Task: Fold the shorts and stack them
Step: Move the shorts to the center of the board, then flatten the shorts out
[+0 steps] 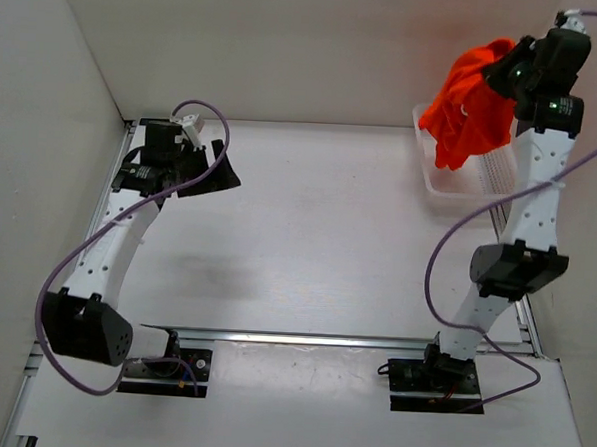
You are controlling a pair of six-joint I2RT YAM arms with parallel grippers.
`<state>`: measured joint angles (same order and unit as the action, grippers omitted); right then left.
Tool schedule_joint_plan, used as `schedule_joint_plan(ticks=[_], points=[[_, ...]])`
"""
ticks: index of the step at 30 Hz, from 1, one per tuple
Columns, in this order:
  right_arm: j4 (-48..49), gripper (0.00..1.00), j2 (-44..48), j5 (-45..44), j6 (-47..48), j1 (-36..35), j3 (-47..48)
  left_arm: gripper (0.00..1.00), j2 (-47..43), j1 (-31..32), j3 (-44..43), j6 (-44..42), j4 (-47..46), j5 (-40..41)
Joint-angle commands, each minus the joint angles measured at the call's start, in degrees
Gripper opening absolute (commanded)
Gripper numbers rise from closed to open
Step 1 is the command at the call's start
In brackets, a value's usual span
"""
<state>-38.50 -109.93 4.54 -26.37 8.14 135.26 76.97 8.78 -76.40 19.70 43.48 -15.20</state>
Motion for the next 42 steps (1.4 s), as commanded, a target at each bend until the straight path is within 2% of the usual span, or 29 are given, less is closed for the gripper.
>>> schedule_joint_plan(ticks=[1, 5, 8, 13, 14, 15, 16, 17, 18, 20, 21, 22, 24, 25, 28, 30, 31, 32, 34, 35, 39, 42], points=[[1.24, 0.00, 6.47, 8.98, 2.55, -5.93, 2.90, 1.00, -6.21, -0.51, 0.38, 2.00, -0.24, 1.31], [0.63, 0.00, 13.05, 10.58, 3.87, -14.19, 0.45, 1.00, -9.11, -3.76, 0.38, 3.05, 2.65, 1.92], [0.62, 0.00, 17.80, 9.35, 4.66, -22.79, -7.62, 1.00, -10.43, -5.35, -0.85, 3.06, 4.85, 3.15], [1.50, 0.00, 21.16, 4.26, 5.98, -30.89, -30.90, 1.00, -10.96, -7.02, -2.09, 3.06, 6.53, 3.16], [1.50, 0.08, 19.94, 4.25, 5.98, -32.38, -33.55, 1.00, -10.96, -7.02, -2.09, 3.06, 7.13, 3.16], [0.45, 0.52, 18.89, 5.21, 5.98, -32.40, -35.23, 1.00, -10.44, -7.02, -2.09, 3.06, 7.14, 1.59], [-2.86, 0.61, 17.13, 7.22, 6.50, -32.92, -36.11, 1.00, -10.44, -7.02, -1.56, 2.54, 7.14, 0.97], [-3.94, 0.64, 17.12, 7.24, 6.51, -32.93, -37.34, 1.00, -10.44, -7.02, -1.56, 1.92, 7.66, -0.34], [-3.95, 0.74, 18.07, 6.55, 5.99, -32.93, -40.92, 1.00, -9.91, -7.02, -0.95, 1.92, 7.67, -0.36], [-2.47, 0.85, 23.86, 2.44, 5.45, -32.23, -46.03, 1.00, -9.91, -4.31, -0.33, 1.39, 7.67, 0.43], [-1.85, 0.86, 26.06, 1.54, 4.58, -31.61, -48.66, 1.00, -9.39, -3.25, 0.54, 1.39, 7.67, 0.96], [-1.84, 0.83, 29.82, 1.53, 3.53, -30.91, -53.74, 1.00, -8.25, -2.37, 1.16, 1.39, 7.67, 0.96], [-1.23, 0.68, 33.79, 2.05, 2.74, -28.98, -58.68, 1.00, -6.06, 1.32, 3.70, 3.57, 6.36, 0.35], [-0.62, 0.63, 34.69, 2.58, 2.73, -28.97, -63.06, 1.00, -5.26, 2.90, 4.85, 4.37, 5.65, 0.35], [-0.61, 0.48, 35.92, 5.30, 0.71, -28.97, -68.27, 1.00, -2.27, 8.53, 9.42, 7.88, 4.24, 4.54], [1.49, 0.48, 36.53, 7.58, -0.69, -28.97, -72.67, 0.99, 0.98, 9.94, 13.36, 10.25, 1.97, 5.88], [1.50, 0.51, 36.54, 7.59, -0.70, -29.93, -73.64, 0.99, 1.77, 9.95, 14.78, 11.05, 1.00, 5.89], [2.20, 0.71, 36.54, 6.90, -0.70, -31.77, -74.17, 0.97, 3.35, 9.95, 16.09, 11.75, 0.03, 6.41], [2.20, 0.86, 33.92, 4.35, 0.00, -34.67, -74.18, 0.97, 4.85, 9.24, 17.42, 13.94, -1.20, 7.03], [1.59, 0.89, 32.77, 2.08, 0.00, -35.38, -73.39, 0.96, 6.25, 8.63, 17.43, 13.96, -2.69, 6.24], [1.59, 0.91, 26.97, -2.94, 2.72, -38.98, -68.92, 0.96, 11.60, 8.63, 12.25, 13.96, -3.32, 5.71], [2.29, 0.91, 18.82, -7.08, 6.23, -41.09, -64.45, 0.98, 17.83, 9.15, 10.40, 12.12, -3.32, 3.96]])
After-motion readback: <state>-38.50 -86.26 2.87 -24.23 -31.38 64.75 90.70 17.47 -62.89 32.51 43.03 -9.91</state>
